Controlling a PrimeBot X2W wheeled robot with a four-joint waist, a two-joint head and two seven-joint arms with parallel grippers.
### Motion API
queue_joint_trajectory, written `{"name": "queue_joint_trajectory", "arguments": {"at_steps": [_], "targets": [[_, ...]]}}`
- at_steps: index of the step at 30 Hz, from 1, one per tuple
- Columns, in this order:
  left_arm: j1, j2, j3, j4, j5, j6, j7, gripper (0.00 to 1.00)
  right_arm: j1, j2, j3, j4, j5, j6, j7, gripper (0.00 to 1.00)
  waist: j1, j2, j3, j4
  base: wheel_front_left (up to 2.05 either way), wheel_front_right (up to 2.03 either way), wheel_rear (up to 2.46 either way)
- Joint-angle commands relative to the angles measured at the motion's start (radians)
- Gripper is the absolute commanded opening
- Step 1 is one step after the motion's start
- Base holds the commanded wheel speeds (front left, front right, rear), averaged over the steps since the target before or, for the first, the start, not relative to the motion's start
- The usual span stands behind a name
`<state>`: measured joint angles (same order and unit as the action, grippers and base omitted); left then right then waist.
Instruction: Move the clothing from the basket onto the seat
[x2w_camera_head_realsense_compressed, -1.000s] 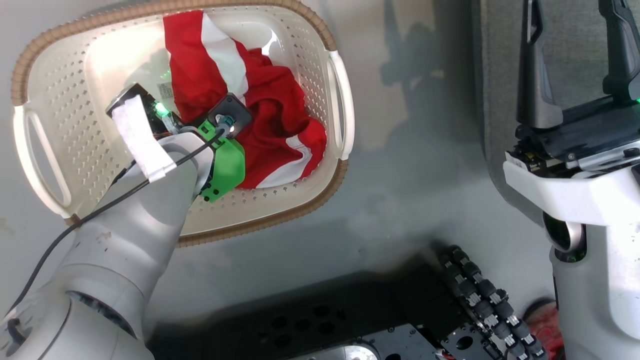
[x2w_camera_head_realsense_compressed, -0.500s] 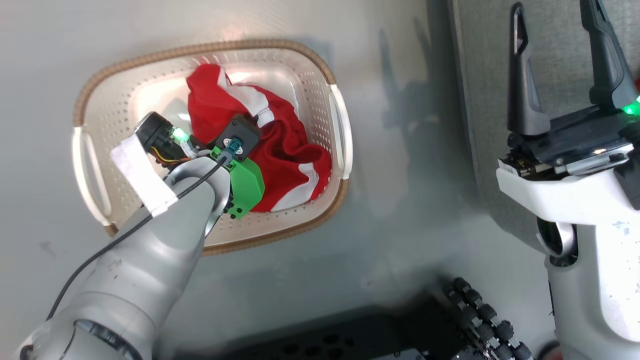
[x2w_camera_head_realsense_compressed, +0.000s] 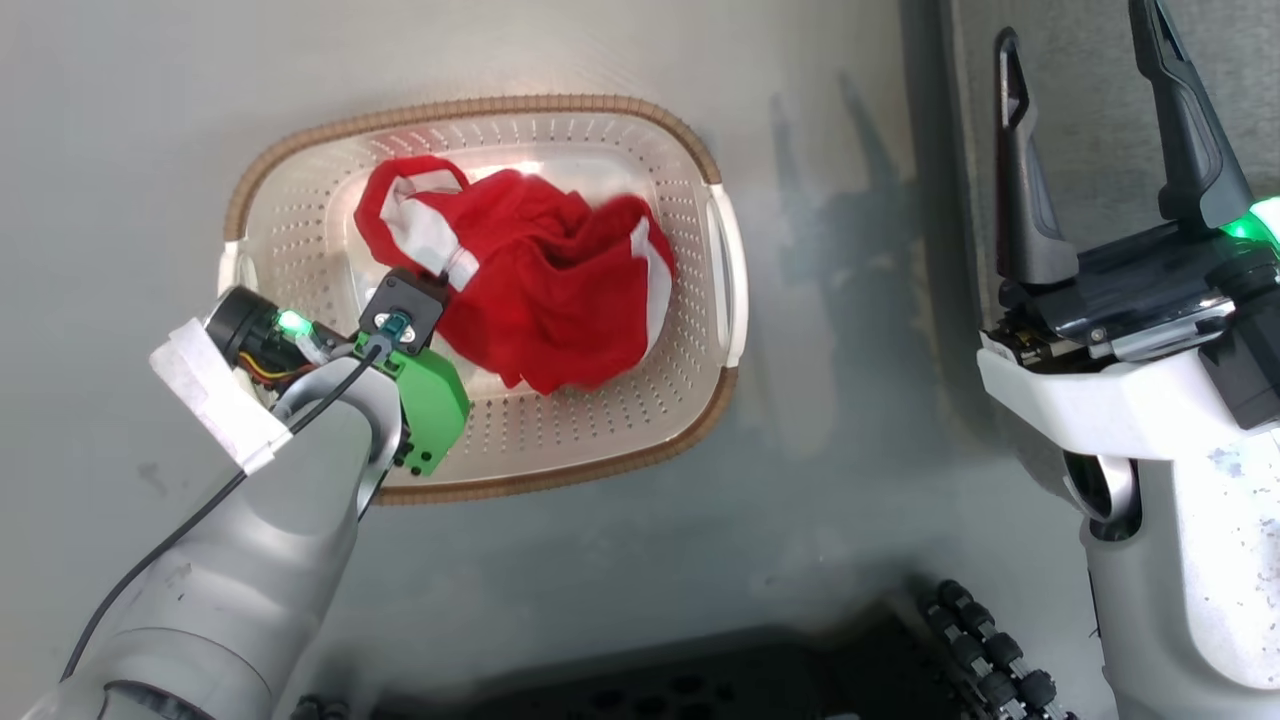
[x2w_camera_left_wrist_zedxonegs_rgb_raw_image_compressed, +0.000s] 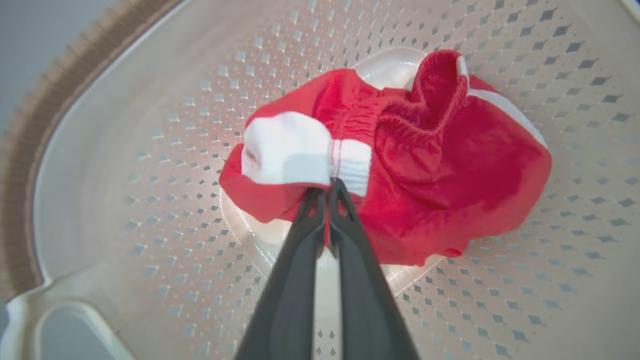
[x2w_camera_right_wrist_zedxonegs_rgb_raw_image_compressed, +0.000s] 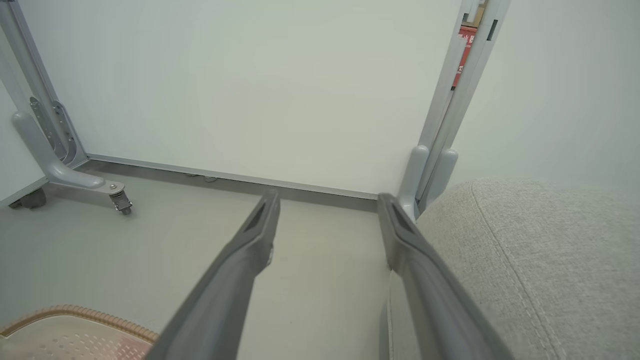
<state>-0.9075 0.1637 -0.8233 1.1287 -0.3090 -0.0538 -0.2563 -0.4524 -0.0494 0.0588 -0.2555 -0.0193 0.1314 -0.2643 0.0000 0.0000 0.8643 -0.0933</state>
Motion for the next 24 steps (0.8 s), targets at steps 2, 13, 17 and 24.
{"name": "queue_joint_trajectory", "arguments": {"at_steps": [2, 13, 17, 24], "targets": [[-0.020, -0.007, -0.010, 0.030, -0.001, -0.017, 0.000, 0.00, -0.016, -0.002, 0.002, -0.003, -0.002, -0.001, 0.000, 1.00, 0.0000, 0.0000, 0.042, 0.001, 0.00, 0.00, 0.00], [-0.105, 0.009, -0.061, 0.030, 0.078, 0.109, -0.008, 1.00, -0.033, -0.002, 0.003, 0.000, 0.039, -0.001, 0.000, 1.00, 0.0000, 0.0000, 0.103, -0.025, 0.00, 0.00, 0.00], [-0.124, 0.036, -0.105, -0.022, 0.128, 0.100, -0.007, 1.00, -0.039, -0.002, 0.010, 0.001, 0.048, -0.001, 0.000, 1.00, 0.0000, 0.0000, 0.121, -0.034, 0.00, 0.00, 0.00], [-0.218, 0.048, -0.203, 0.020, 0.239, 0.126, -0.007, 1.00, -0.056, -0.002, 0.017, -0.003, 0.059, -0.001, 0.000, 1.00, 0.0000, 0.0000, 0.171, -0.055, 0.00, 0.00, 0.00]]}}
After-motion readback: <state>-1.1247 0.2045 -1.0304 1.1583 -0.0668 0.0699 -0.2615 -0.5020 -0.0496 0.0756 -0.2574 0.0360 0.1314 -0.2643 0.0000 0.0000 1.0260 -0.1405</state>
